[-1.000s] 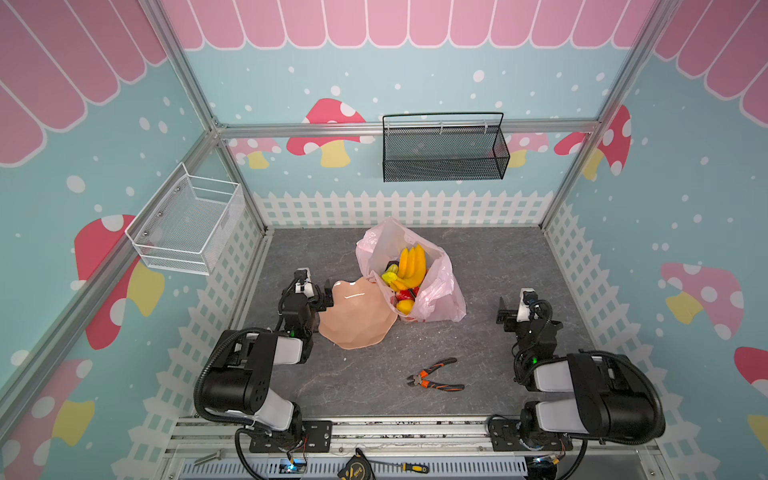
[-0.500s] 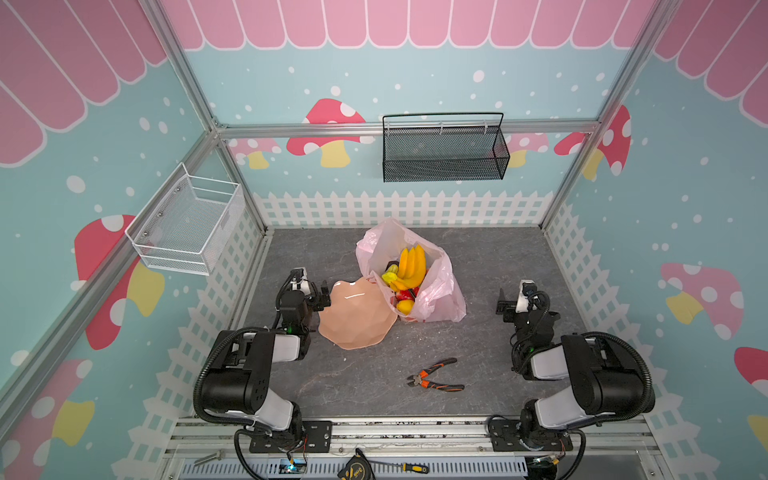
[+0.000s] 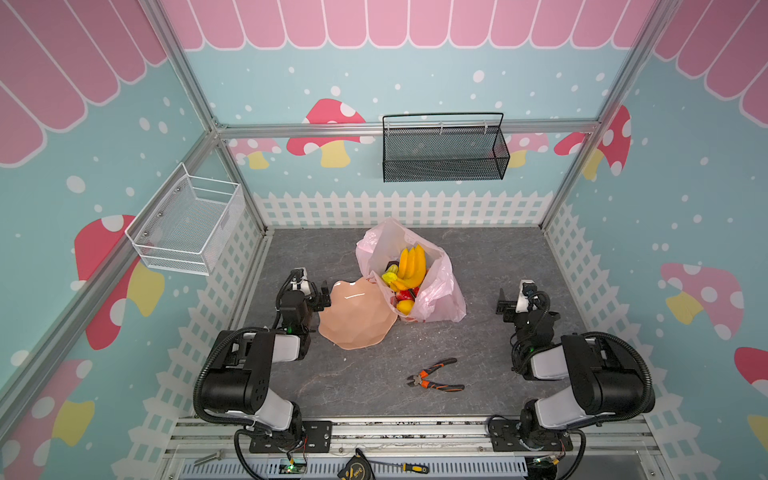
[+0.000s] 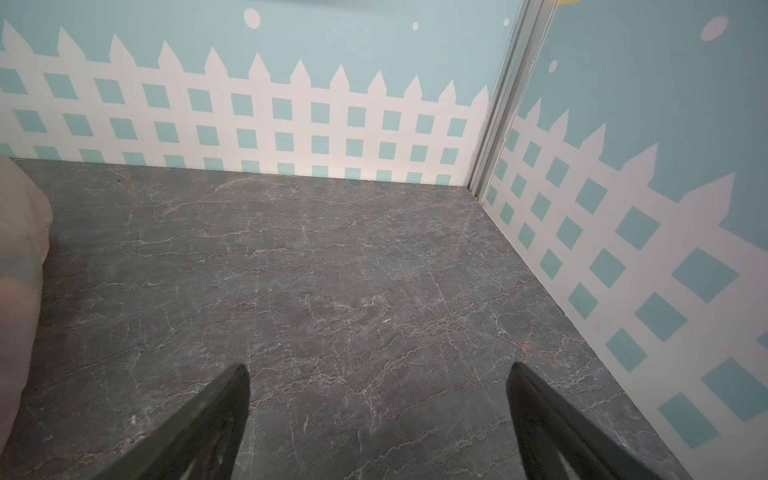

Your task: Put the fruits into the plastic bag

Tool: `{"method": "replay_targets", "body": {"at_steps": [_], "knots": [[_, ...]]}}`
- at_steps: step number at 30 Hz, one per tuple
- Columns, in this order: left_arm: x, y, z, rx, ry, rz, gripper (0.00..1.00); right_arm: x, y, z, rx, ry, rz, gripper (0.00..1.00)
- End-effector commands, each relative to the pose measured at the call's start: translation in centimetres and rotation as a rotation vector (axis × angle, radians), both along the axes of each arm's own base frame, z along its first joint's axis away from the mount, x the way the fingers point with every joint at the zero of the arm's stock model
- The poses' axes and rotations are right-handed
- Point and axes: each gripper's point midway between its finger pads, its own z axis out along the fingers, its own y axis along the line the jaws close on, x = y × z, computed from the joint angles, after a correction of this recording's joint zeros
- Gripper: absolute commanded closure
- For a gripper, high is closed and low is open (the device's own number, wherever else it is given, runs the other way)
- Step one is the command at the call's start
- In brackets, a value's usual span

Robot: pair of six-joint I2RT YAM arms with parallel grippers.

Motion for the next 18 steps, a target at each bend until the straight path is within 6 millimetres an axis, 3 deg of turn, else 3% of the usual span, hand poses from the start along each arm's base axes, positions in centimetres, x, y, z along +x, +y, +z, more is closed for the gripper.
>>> {"method": "replay_targets", "body": {"at_steps": [1, 18], "knots": [[0.19, 0.02, 0.63, -0.006, -0.017, -0.003, 0.01, 0.15, 0.17, 1.15, -0.018, -0.042, 0.003, 0.03], [0.23, 0.11, 0.56, -0.020, -0.013, -0.011, 0.01, 0.15, 0.18, 1.17, -0.017, -0.043, 0.003, 0.03]]}}
